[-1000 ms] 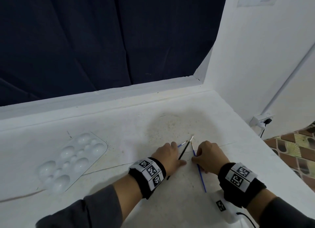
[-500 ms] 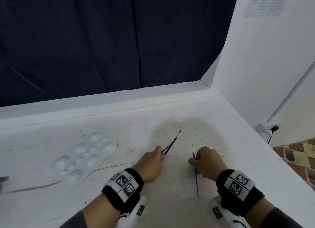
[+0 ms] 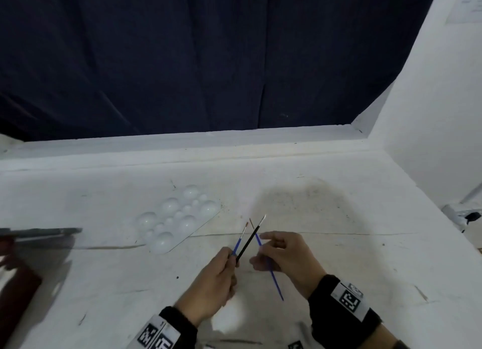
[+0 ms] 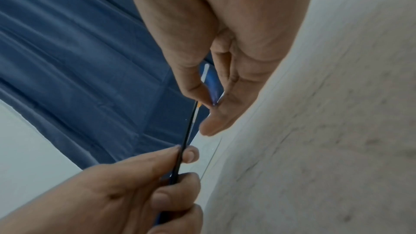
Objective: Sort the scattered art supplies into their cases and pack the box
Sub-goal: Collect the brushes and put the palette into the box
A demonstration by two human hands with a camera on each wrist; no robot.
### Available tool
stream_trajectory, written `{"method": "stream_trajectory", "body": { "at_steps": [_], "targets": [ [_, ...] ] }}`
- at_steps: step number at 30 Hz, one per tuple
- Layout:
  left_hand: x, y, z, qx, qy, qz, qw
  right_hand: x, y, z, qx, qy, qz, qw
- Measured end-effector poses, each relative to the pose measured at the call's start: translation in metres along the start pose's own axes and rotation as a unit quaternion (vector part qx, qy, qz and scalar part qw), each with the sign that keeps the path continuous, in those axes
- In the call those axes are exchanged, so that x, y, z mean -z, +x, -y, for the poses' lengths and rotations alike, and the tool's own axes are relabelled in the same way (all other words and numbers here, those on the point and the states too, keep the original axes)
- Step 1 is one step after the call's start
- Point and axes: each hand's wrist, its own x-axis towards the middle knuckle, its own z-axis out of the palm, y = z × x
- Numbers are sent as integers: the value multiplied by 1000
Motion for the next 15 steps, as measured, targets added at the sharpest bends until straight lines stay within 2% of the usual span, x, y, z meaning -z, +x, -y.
{"method": "stream_trajectory", "body": {
  "at_steps": [4,7,13,15],
  "targets": [
    [18,-14,8,-3,-18,-29,999,-28,3,-7,-39,50,33,997],
    [22,-17,23,18,-30,-56,998,-47,4,-12,-51,82,53,994],
    [28,-21,33,-29,112,-80,990,-68,11,-18,-52,120,69,989],
    [29,-23,26,-23,103,-82,991,-70,11,-17,-60,112,77,989]
  ]
}}
